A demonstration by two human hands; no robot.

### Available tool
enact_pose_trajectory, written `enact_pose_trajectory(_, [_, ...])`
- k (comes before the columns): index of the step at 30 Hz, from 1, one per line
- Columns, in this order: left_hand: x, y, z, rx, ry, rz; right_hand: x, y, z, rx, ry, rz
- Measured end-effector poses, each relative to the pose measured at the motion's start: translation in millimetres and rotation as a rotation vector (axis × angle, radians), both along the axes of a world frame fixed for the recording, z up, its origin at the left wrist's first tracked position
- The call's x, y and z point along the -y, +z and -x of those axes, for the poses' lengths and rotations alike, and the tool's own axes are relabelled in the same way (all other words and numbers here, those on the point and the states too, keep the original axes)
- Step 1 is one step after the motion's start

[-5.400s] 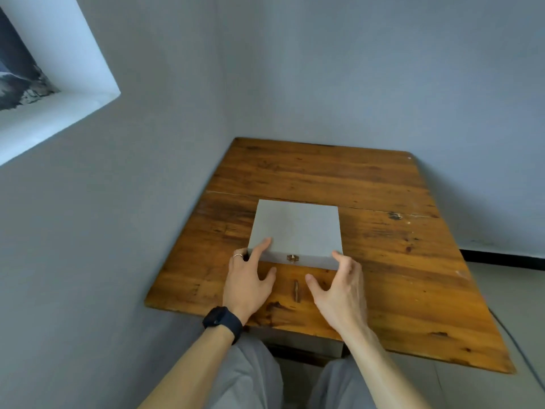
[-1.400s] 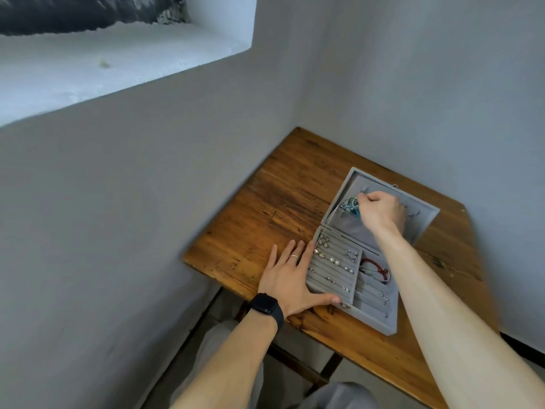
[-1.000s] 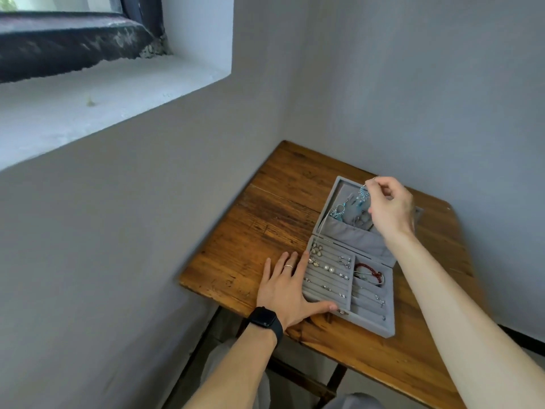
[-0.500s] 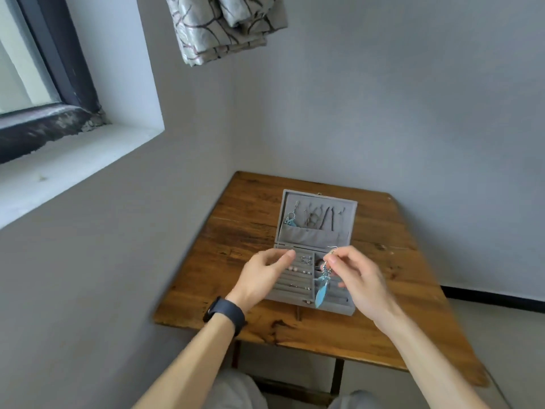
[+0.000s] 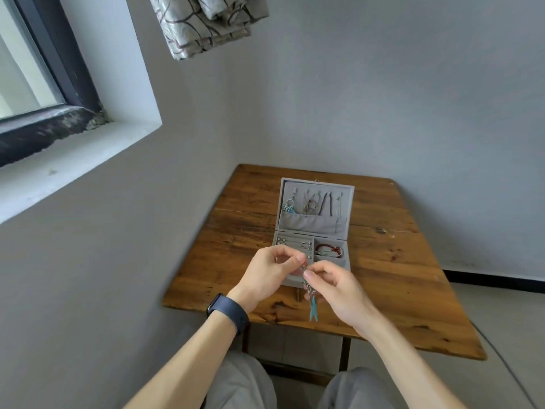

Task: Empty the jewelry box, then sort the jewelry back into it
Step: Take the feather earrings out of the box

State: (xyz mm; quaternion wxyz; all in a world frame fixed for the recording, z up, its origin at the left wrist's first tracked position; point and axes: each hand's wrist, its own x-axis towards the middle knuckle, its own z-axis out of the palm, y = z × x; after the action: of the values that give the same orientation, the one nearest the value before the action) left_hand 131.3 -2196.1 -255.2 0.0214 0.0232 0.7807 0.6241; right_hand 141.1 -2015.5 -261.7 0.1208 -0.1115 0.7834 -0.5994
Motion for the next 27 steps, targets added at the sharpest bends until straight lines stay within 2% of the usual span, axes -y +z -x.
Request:
enact_pose_trajectory(7, [13, -1, 2, 0.045, 0.088, -0.099, 16, -13, -7, 0.062, -0.081, 0.084])
enact_pose_trajectory(12, [55, -11, 10, 0.151, 0.233, -0.046, 51, -38, -6, 0.001, -0.084, -0.026])
enact_pose_trajectory(15, [96, -27, 24, 0.185, 0.269, 0.113, 84, -60, -4, -0.1, -0.051, -0.227])
enact_pose_trajectory(21, [165, -58, 52, 0.199, 0.158, 0.619, 146, -82, 5, -0.369, 0.064, -0.526])
enact_pose_trajectory(27, [185, -80, 71, 0.118, 0.122, 0.782, 178, -98, 14, -0.464, 0.053, -0.602])
